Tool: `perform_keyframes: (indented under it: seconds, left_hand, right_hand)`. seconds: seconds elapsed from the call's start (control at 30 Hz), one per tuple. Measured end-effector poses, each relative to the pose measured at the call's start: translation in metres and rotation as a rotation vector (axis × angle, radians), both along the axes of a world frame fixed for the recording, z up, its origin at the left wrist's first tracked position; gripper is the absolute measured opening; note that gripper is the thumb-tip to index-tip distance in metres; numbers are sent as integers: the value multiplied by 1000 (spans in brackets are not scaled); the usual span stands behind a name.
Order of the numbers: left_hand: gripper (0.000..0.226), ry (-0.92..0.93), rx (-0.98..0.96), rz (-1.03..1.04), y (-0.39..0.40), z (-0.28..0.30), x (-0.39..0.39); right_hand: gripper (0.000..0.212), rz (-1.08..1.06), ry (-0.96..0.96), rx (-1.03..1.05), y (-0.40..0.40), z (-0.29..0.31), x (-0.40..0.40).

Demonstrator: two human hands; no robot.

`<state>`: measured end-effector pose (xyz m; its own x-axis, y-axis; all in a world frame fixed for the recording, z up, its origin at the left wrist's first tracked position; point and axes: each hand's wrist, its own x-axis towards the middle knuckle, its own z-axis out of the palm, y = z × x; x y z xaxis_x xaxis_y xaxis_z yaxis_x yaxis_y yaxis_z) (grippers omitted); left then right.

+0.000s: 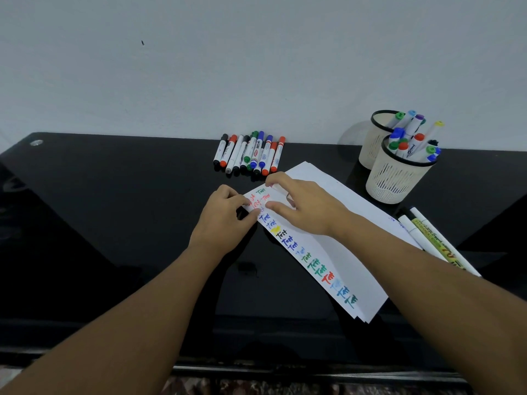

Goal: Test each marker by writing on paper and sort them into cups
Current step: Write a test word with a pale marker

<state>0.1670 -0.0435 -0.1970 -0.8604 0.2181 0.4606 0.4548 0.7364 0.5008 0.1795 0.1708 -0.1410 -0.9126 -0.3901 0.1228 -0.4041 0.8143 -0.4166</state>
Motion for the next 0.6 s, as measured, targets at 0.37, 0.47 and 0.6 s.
perform_keyframes:
  seconds: [0.37,0.47,0.6]
  left_hand:
    - [31,-3,5,5,0,0,0]
    - [30,-4,3,2,1,0,-1]
    - [29,3,-3,-4,0,-1,-1]
  right_hand:
    - [48,-86,-29,-185,5,6,3]
    - [53,-119,-55,-195,7,13,-1]
    - [41,-276,-161,-458,8,24,-2]
